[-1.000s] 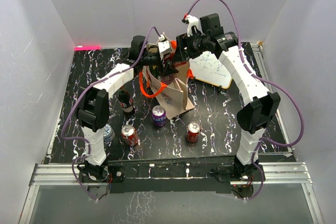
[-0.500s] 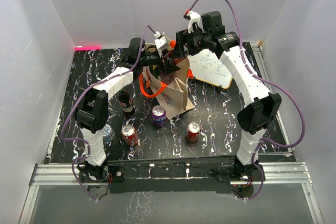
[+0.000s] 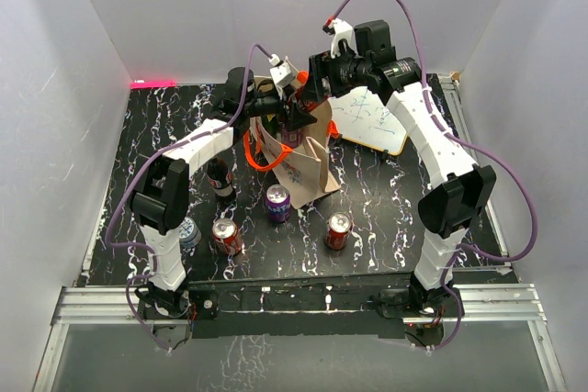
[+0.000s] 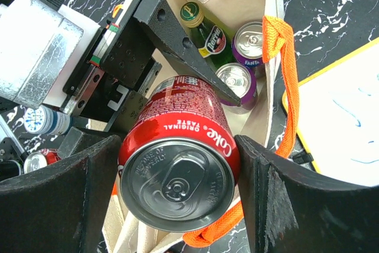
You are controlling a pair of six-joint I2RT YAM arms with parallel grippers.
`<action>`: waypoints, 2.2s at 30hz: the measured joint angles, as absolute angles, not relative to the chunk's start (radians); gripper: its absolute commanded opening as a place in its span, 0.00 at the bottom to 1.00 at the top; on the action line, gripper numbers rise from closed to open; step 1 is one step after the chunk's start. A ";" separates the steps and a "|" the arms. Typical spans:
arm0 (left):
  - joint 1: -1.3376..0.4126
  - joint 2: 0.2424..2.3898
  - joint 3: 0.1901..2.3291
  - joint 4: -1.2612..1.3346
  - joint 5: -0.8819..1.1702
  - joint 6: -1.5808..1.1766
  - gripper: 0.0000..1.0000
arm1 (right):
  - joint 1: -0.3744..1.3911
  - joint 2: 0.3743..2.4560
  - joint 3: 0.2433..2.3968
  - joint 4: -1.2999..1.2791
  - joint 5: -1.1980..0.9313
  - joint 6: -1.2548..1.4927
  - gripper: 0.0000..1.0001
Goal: Place the beverage into the canvas bag
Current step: Place the drink in the canvas bag.
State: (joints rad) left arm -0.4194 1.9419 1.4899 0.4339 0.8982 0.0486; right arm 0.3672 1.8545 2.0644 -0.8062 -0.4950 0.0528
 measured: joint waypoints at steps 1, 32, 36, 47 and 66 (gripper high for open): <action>-0.419 1.940 1.487 0.434 0.898 0.044 0.00 | 0.367 1.853 2.062 -0.806 -0.495 0.053 0.76; -0.427 1.844 1.420 0.378 0.839 -0.001 0.97 | 0.379 1.831 2.029 -0.789 -0.444 0.025 0.08; -0.418 1.781 1.423 0.302 0.825 0.058 0.97 | 0.380 1.831 2.044 -0.804 -0.438 0.019 0.08; -0.323 1.672 1.444 0.211 0.860 0.130 0.97 | 0.374 1.835 2.074 -0.822 -0.357 -0.046 0.08; -0.272 1.648 1.590 -0.090 0.266 -0.121 0.64 | 0.542 1.936 2.063 -0.832 -0.216 -0.231 0.08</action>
